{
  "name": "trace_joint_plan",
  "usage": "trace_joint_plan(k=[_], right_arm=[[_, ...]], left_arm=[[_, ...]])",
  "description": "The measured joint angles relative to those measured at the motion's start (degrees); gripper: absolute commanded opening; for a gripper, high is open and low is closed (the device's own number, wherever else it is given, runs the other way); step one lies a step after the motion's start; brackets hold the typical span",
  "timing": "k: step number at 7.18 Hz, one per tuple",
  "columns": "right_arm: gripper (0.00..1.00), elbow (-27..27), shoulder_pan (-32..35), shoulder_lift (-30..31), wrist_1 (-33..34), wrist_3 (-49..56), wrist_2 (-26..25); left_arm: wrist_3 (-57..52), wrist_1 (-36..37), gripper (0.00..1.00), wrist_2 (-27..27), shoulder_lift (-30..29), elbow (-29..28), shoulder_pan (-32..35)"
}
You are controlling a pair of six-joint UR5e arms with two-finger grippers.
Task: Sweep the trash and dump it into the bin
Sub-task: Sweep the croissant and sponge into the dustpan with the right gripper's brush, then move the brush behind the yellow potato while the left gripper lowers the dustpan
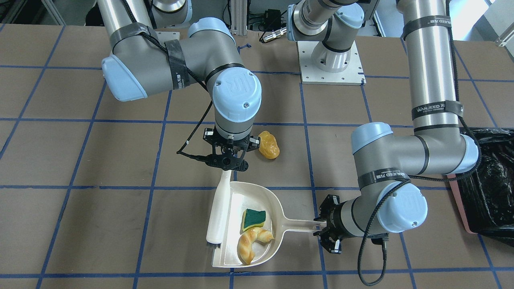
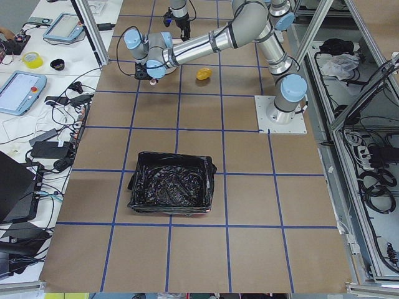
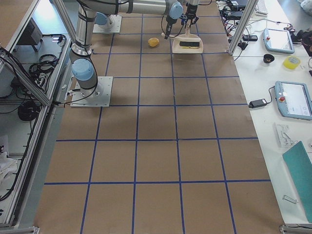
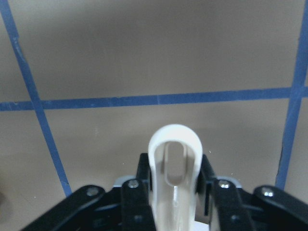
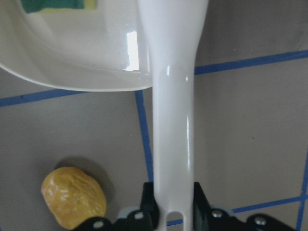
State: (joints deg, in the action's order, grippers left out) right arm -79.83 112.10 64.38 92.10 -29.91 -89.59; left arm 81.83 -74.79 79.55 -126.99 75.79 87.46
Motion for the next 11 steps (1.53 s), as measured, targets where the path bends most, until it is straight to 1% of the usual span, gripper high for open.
trace_joint_plan(k=[2,4,5,6,7,9,10,11], right_arm=[[0.00,-1.74,-2.75,1.41,-2.41,3.64,-2.09],[0.00,-5.50,-5.12,3.61,-2.77,6.25,-2.21],[0.00,-7.68,-5.55,5.51,-2.80,7.10,-1.77],[0.00,-10.21,-5.70,7.85,-2.80,8.25,-1.20],[0.00,-12.87,-5.71,9.76,-2.85,8.87,0.39],[0.00,-19.18,-5.40,12.90,-1.98,8.56,7.40],[0.00,-21.62,-5.01,14.33,-1.18,8.27,8.77],[0.00,-23.06,-3.86,15.72,-0.69,6.98,8.29]], left_arm=[[-3.56,-2.69,0.00,0.23,2.30,0.20,-2.50],[-7.67,-7.08,0.00,0.72,5.86,0.54,-6.74],[-9.97,-8.80,0.00,1.98,7.84,1.14,-8.86],[-12.96,-9.58,0.00,4.40,9.67,2.64,-10.90],[-15.50,-9.61,0.00,6.55,11.36,5.16,-12.76],[-17.82,-6.93,0.00,8.67,14.86,11.90,-16.39],[-17.89,-5.27,0.00,10.30,16.56,14.93,-17.45],[-16.96,-3.70,0.00,12.08,18.37,18.01,-17.89]])
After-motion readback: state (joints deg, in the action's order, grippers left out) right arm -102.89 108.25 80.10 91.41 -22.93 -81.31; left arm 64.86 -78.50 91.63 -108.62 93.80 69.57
